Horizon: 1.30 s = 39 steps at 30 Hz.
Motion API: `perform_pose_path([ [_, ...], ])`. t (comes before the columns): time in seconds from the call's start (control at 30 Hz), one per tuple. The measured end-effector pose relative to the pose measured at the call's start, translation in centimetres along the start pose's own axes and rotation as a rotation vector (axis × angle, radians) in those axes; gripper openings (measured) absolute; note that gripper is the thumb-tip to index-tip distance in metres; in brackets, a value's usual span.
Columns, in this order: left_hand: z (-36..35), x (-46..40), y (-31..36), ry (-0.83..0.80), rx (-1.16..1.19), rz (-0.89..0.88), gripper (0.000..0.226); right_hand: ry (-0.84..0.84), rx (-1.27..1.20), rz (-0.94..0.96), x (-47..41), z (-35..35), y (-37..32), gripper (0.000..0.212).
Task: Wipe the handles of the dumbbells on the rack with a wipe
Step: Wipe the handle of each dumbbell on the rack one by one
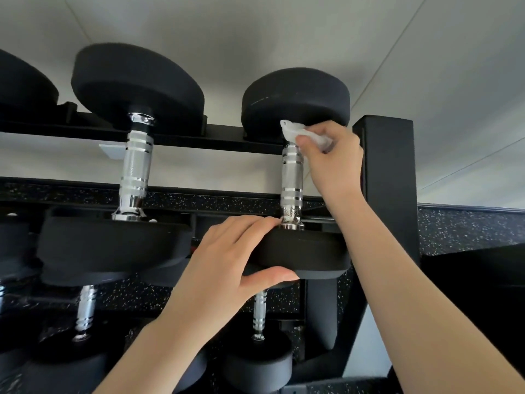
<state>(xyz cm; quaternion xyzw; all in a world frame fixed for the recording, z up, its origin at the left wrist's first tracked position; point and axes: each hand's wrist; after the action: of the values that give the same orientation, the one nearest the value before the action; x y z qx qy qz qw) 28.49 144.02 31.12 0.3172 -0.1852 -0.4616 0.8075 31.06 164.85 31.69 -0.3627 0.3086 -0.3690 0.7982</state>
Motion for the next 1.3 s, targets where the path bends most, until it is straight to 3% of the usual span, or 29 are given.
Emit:
perform_pose_path([
  [0.17, -0.2, 0.1, 0.1, 0.002, 0.011, 0.008, 0.062, -0.098, 0.026, -0.002, -0.3, 0.5, -0.9, 0.011],
  [0.4, -0.4, 0.2, 0.0, 0.026, 0.031, 0.010, 0.063, -0.397, 0.126, 0.028, 2.7, 3.0, -0.7, 0.009],
  [0.8, -0.8, 0.7, 0.0, 0.112, 0.048, 0.044, 0.068, -0.779, 0.158, -0.092, 3.6, 5.5, -0.2, 0.010],
  [0.97, -0.6, 0.6, -0.2, 0.094, 0.031, 0.048, 0.066, -0.797, 0.117, -0.155, 3.4, 6.1, 1.2, 0.012],
  [1.3, -0.9, 0.5, -0.5, 0.099, 0.047, 0.036, 0.064, -0.555, -0.261, -0.339, 4.7, 4.8, 3.5, 0.012],
])
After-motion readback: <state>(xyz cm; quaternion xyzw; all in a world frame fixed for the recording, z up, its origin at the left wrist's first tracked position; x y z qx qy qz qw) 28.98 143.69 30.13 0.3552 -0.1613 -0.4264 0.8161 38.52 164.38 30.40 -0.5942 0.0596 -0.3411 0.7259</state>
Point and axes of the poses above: each hand's wrist, its own x-axis away from the middle knuckle, its own z-axis out of the back of the hand, y = z × x, and after that the axes turned 8 degrees about z, right-handed
